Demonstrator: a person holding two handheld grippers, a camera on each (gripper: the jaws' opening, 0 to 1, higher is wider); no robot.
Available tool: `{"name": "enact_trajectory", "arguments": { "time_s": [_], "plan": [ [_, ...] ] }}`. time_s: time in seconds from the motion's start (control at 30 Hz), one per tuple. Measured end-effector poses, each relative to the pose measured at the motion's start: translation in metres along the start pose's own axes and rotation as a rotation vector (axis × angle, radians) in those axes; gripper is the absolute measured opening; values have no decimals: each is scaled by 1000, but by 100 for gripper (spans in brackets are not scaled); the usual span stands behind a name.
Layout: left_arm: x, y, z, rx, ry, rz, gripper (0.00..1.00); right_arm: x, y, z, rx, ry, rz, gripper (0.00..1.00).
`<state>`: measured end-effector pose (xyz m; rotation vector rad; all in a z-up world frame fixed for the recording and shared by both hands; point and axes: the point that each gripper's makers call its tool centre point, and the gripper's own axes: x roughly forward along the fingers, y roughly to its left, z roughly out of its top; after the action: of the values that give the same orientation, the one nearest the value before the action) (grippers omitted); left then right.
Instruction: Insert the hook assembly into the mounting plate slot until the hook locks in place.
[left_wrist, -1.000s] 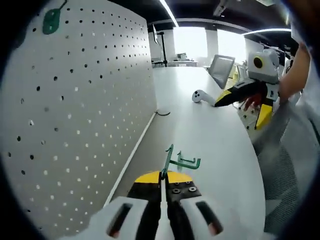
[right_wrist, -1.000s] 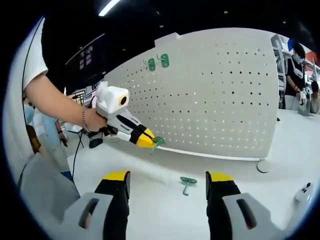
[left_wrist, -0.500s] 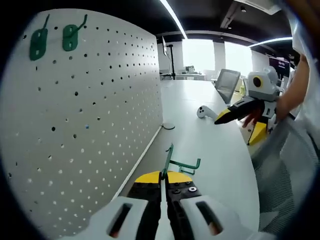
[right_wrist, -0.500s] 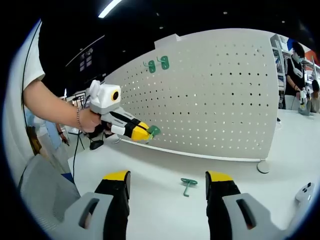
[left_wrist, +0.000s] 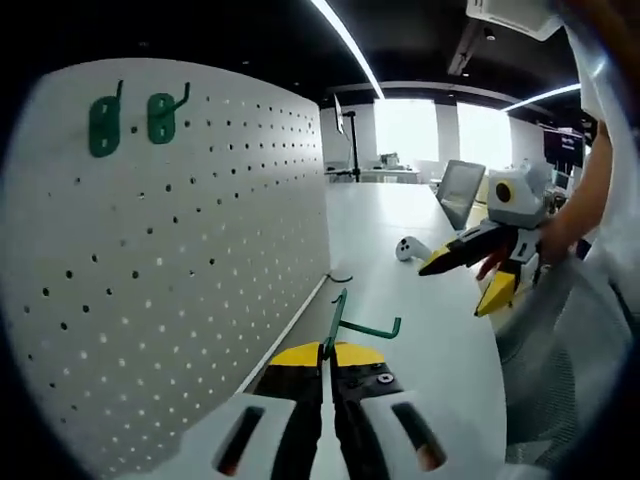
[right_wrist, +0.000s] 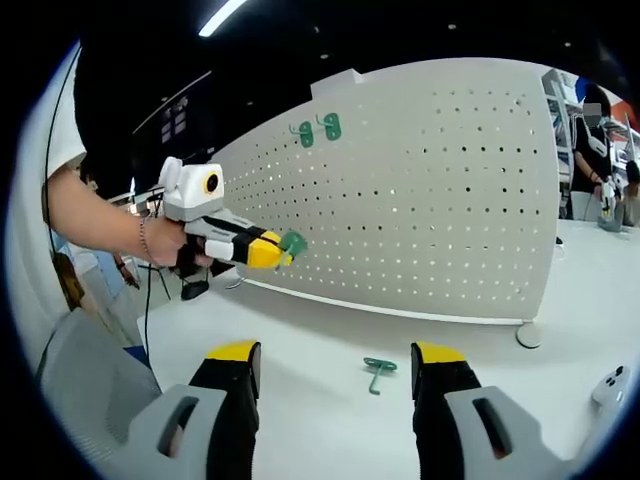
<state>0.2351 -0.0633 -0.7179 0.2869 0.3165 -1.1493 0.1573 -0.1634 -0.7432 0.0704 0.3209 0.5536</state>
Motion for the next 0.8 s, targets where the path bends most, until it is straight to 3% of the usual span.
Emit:
{"name": "enact_trajectory", "arguments": {
  "time_s": [0.4,0.8],
  "plan": [
    [-24,-1,21,-56,-121,68,1,0,2,1,-3,-5,5,59],
    [-48,-11,36,-94,-217,85,1,1,3,1,-7,-7,13,59]
  ]
}}
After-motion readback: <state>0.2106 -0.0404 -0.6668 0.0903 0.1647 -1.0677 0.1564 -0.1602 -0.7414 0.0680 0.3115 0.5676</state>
